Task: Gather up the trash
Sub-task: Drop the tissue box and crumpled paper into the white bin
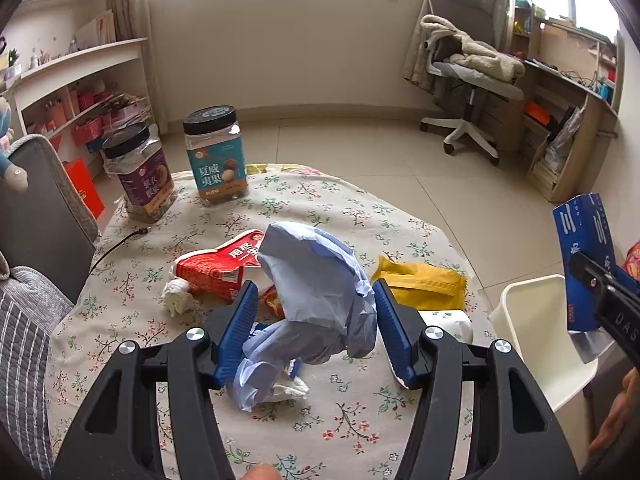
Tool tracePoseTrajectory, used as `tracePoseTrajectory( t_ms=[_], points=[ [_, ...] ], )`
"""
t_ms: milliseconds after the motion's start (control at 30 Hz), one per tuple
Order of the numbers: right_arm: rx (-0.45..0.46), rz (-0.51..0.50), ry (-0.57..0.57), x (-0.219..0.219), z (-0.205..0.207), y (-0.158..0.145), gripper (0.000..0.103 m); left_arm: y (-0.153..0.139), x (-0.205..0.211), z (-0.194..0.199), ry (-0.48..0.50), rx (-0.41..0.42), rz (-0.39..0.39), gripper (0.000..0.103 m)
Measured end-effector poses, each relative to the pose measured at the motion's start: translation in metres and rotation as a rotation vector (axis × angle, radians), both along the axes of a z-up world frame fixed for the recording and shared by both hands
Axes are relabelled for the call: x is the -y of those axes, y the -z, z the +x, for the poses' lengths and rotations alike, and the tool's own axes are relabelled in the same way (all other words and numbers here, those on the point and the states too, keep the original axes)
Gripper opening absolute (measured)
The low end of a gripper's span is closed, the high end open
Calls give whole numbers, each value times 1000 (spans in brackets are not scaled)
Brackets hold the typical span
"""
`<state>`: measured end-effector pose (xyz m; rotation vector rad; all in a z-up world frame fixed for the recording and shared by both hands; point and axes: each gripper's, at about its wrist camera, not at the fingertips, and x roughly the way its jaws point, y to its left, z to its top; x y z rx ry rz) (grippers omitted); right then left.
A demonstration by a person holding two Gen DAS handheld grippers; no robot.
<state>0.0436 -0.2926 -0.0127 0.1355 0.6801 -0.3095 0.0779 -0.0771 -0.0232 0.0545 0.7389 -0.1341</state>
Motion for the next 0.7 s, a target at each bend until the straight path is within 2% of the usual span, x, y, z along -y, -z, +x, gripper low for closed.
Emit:
tracePoseTrajectory(
  t_ms=[167, 233, 300, 400, 700],
  points=[
    [-28, 40, 107, 45, -10, 3, 63, 4, 38, -8, 84, 20, 49, 58],
    [-35, 40, 152, 58, -15, 5, 84, 6, 52, -7, 101, 4, 32, 58],
    [-33, 43, 190, 69, -23, 6, 92, 7, 68, -7, 121, -6, 21, 58],
    [-30, 39, 243, 85, -31, 6, 96, 6, 92, -7, 156, -14, 13, 59],
    [9, 52, 372, 137, -61, 1, 96, 11, 165, -10, 261, -80, -37, 59]
  ],
)
